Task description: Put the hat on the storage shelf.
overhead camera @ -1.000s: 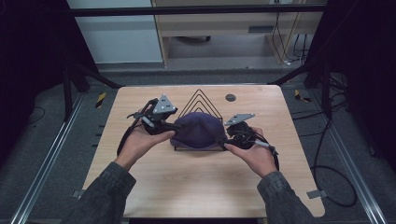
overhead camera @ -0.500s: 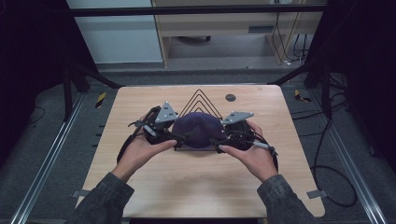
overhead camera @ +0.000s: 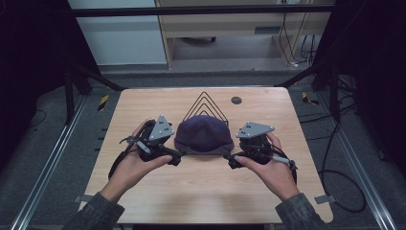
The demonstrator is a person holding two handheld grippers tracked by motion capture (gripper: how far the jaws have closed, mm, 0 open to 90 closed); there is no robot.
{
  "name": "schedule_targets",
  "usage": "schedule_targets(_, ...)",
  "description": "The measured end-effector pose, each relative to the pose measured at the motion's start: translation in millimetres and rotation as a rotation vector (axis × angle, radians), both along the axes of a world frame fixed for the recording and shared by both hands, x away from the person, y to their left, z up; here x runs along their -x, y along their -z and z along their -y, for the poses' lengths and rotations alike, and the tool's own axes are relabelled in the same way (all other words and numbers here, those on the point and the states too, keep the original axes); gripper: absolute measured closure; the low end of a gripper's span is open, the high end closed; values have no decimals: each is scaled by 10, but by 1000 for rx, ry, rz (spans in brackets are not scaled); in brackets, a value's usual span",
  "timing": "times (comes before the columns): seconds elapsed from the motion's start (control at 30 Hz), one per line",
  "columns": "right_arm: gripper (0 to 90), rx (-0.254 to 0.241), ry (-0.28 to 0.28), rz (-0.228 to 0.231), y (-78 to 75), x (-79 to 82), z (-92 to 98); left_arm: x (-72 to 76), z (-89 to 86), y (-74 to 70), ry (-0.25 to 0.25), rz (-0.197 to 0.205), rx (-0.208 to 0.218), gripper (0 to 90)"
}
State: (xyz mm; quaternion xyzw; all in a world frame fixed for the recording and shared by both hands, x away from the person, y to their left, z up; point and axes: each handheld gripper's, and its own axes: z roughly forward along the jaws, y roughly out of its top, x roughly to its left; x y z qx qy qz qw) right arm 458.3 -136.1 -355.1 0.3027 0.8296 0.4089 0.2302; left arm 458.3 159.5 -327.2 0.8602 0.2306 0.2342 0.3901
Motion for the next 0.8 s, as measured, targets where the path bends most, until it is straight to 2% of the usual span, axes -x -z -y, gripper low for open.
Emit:
schedule_targets(0.17,62,-5,8,7,7,84,104,133,-106,46,5,1,-3,59)
schedule_targets(0.23,61,-3,25,1,54,137,200,182,-173,72,1,-1,-3,58)
schedule_targets(0.4,62,-11,45,-8,115,184,322,260,-321,153,-7,-21,-16,57)
schedule_targets(0.53,68,-10,65,-16,156,209,426,262,-402,212,-11,-33,-26,59)
schedule_targets(0.57,68,-10,65,-16,156,209,426,256,-418,238,-17,-39,-15,59)
schedule_targets(0.6,70,-18,81,-26,181,210,482,219,-490,294,-35,-59,-23,63)
schedule_targets(0.63,70,-18,81,-26,181,210,482,219,-490,294,-35,-59,-23,64)
schedule_targets(0.67,82,-27,100,-30,213,206,537,179,-572,341,-60,-73,-29,66)
schedule_targets(0.73,85,-28,120,-41,259,205,602,166,-609,367,-75,-82,-18,63)
schedule_targets(0.8,86,-20,135,-46,318,206,667,136,-723,426,-110,-102,-8,58)
